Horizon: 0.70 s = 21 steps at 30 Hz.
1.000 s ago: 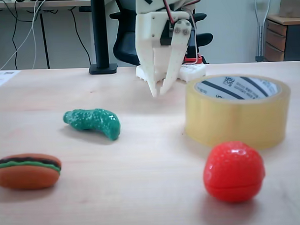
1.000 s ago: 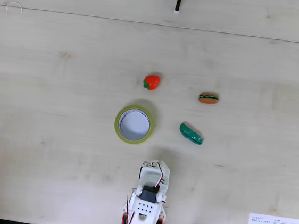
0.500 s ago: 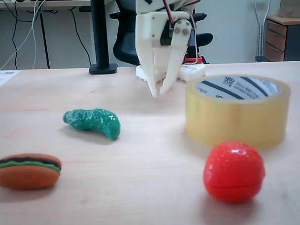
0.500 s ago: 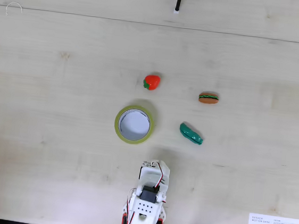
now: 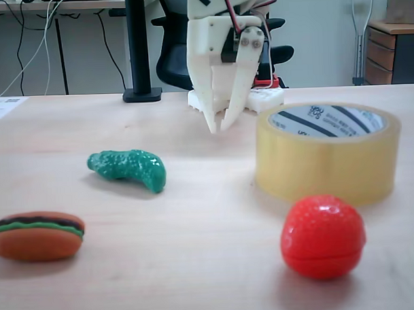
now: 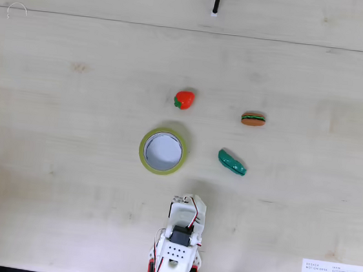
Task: Grasp a cucumber and put it in the hole.
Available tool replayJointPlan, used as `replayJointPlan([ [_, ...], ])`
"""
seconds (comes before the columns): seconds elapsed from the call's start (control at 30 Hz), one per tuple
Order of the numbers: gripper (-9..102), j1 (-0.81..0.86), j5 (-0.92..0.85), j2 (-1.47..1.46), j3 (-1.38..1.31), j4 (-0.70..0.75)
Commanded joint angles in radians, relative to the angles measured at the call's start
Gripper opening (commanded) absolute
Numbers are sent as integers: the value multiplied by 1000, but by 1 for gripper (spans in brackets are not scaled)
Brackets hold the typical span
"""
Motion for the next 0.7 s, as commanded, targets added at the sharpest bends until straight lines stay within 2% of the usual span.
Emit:
replayJointPlan([
  [0.0, 2, -2, 6, 2, -5, 15],
  [0.3, 0, 54, 8, 3, -9, -12],
  [0.43, 3, 61, 8, 3, -54, -107],
  [0.67, 11, 255, 37, -6, -140, -190],
])
